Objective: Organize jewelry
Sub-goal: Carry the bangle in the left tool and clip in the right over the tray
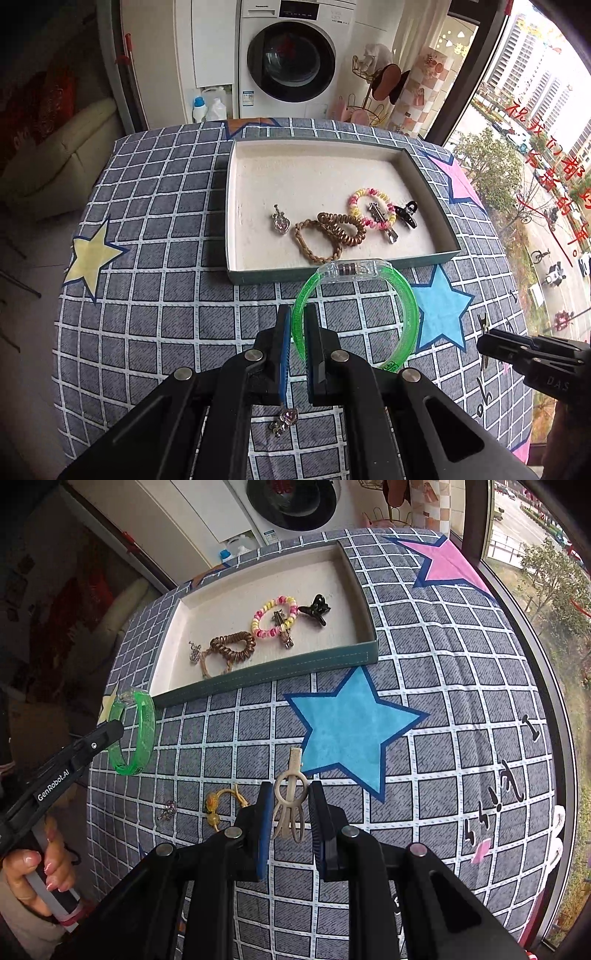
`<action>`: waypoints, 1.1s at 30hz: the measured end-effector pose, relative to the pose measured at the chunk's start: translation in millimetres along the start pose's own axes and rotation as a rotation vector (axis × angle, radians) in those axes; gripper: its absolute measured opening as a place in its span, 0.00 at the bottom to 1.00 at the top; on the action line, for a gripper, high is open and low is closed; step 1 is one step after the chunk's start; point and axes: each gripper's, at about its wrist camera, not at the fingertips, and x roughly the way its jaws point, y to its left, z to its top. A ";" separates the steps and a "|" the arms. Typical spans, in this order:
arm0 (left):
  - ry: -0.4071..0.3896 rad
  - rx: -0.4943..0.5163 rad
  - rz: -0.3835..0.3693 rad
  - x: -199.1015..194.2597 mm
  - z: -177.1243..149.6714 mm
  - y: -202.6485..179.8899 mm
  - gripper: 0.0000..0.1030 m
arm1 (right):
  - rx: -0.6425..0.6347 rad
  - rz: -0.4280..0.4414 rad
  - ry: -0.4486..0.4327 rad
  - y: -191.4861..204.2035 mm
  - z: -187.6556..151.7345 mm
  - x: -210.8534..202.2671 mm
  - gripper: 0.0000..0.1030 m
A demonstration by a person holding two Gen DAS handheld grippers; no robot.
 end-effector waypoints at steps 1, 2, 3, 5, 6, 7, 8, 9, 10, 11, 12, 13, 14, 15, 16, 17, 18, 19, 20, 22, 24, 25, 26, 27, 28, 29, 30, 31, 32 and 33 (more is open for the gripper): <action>-0.005 0.001 0.002 0.1 3.8 -0.4 0.18 | -0.001 0.003 -0.006 -0.6 5.7 -1.6 0.20; -0.010 0.001 0.005 0.2 7.4 -0.4 0.18 | -0.001 0.006 -0.012 -1.3 11.5 -3.0 0.20; -0.013 0.002 0.009 1.0 11.1 -0.4 0.18 | -0.003 0.009 -0.018 -1.5 17.6 -3.9 0.20; -0.016 -0.001 0.011 3.6 18.0 -0.7 0.18 | -0.011 0.012 -0.029 -1.8 29.8 -4.7 0.20; -0.017 -0.002 0.013 5.6 21.7 -0.6 0.18 | -0.018 0.013 -0.034 -1.2 35.9 -4.4 0.20; -0.017 -0.002 0.016 7.7 25.1 -1.0 0.18 | -0.026 0.012 -0.039 -0.7 42.9 -4.6 0.20; -0.019 -0.002 0.019 10.0 28.7 -1.3 0.18 | -0.034 0.012 -0.043 -0.2 49.3 -4.4 0.20; -0.020 -0.002 0.021 12.5 32.5 -1.9 0.18 | -0.044 0.012 -0.047 0.6 56.0 -4.0 0.20; -0.021 -0.002 0.023 14.9 36.0 -3.0 0.18 | -0.055 0.011 -0.051 2.4 62.6 -3.3 0.20; -0.023 -0.001 0.026 17.4 39.7 -3.9 0.18 | -0.067 0.010 -0.054 3.9 68.9 -2.2 0.20; -0.025 -0.001 0.031 20.3 43.8 -4.5 0.18 | -0.077 0.010 -0.056 5.3 75.5 -0.8 0.20; -0.029 -0.002 0.036 23.0 47.9 -5.2 0.18 | -0.086 0.009 -0.058 6.5 81.6 0.8 0.20; -0.035 -0.004 0.045 25.3 51.6 -5.8 0.18 | -0.093 0.010 -0.059 7.5 88.0 2.9 0.20; -0.041 -0.005 0.057 28.2 55.2 -6.0 0.18 | -0.099 0.009 -0.059 8.1 94.4 5.6 0.20; -0.044 -0.009 0.064 31.2 58.4 -6.1 0.18 | -0.101 0.010 -0.059 8.5 100.1 8.3 0.20; -0.044 -0.015 0.069 34.8 61.2 -5.7 0.18 | -0.101 0.013 -0.058 8.2 106.1 11.3 0.20; -0.043 -0.021 0.072 38.4 63.8 -5.1 0.19 | -0.099 0.016 -0.057 7.9 111.9 14.4 0.20; -0.039 -0.028 0.075 42.6 66.0 -4.5 0.18 | -0.099 0.018 -0.057 7.9 117.0 17.2 0.20; -0.034 -0.032 0.078 47.0 67.9 -4.1 0.18 | -0.099 0.019 -0.055 8.0 122.2 20.4 0.20; -0.022 -0.044 0.083 55.8 71.7 -3.1 0.18 | -0.101 0.021 -0.052 8.4 132.1 27.6 0.20; -0.017 -0.052 0.094 64.1 75.3 -3.1 0.19 | -0.107 0.019 -0.049 9.7 141.3 34.7 0.20; -0.015 -0.053 0.100 68.2 76.8 -3.5 0.18 | -0.111 0.016 -0.049 10.5 145.2 38.3 0.20; -0.012 -0.055 0.104 72.1 77.8 -3.9 0.18 | -0.115 0.014 -0.048 11.2 149.4 42.1 0.20; -0.008 -0.057 0.109 76.2 79.4 -4.3 0.18 | -0.116 0.012 -0.044 11.5 153.4 46.1 0.20; -0.003 -0.059 0.112 80.1 81.0 -5.0 0.18 | -0.116 0.010 -0.041 11.9 157.2 50.0 0.20; 0.000 -0.059 0.114 83.8 82.2 -5.9 0.18 | -0.114 0.009 -0.038 11.8 160.9 54.1 0.20; 0.004 -0.059 0.116 87.4 83.6 -6.7 0.18 | -0.112 0.009 -0.035 11.6 163.9 57.8 0.20; 0.007 -0.057 0.119 90.8 85.0 -7.7 0.18 | -0.108 0.010 -0.032 11.1 166.9 61.4 0.20; 0.009 -0.055 0.122 94.1 86.3 -8.5 0.19 | -0.107 0.010 -0.030 10.6 169.8 64.8 0.20; 0.012 -0.052 0.127 97.6 87.0 -9.4 0.19 | -0.108 0.008 -0.028 10.3 172.4 68.0 0.20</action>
